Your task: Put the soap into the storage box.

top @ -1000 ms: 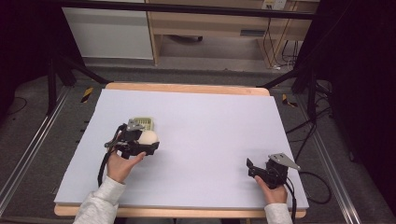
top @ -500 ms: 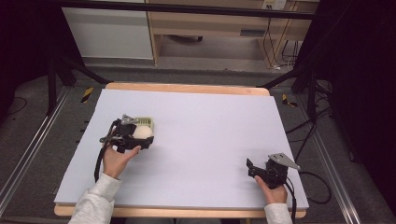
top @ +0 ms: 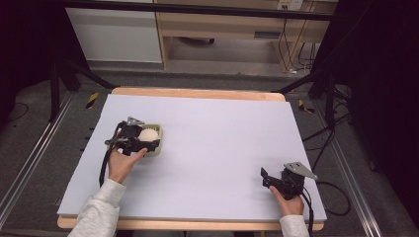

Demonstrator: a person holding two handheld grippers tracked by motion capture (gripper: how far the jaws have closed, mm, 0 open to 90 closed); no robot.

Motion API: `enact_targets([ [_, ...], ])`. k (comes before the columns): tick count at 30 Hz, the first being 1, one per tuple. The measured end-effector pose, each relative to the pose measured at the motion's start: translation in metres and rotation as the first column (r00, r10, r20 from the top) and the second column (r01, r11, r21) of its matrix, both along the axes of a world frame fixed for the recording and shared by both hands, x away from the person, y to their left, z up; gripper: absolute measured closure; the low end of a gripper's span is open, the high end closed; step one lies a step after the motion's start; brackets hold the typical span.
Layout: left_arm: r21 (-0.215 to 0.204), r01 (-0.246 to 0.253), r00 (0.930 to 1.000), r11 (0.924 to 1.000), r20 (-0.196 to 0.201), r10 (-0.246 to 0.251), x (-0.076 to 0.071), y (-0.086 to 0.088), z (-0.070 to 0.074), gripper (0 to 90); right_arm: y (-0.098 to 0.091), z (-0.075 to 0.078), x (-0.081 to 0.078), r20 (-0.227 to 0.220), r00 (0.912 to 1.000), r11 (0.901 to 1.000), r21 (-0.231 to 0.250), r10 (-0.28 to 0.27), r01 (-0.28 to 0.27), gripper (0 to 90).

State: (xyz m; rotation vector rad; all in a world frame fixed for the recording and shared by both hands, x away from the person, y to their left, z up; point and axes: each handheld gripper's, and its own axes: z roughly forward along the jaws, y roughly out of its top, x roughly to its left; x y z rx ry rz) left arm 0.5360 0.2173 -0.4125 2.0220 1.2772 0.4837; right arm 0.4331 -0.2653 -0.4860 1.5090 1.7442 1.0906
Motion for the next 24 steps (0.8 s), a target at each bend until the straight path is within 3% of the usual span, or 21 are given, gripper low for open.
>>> enact_targets([
  [24, 0.012, -0.035, 0.9991, 0.9993, -0.024, 0.035, 0.028, 0.009, -0.009, 24.1, 0.001, 0.000, 0.000, -0.004, 1.0000, 1.0000, -0.006, -0.001, 0.001, 5.4],
])
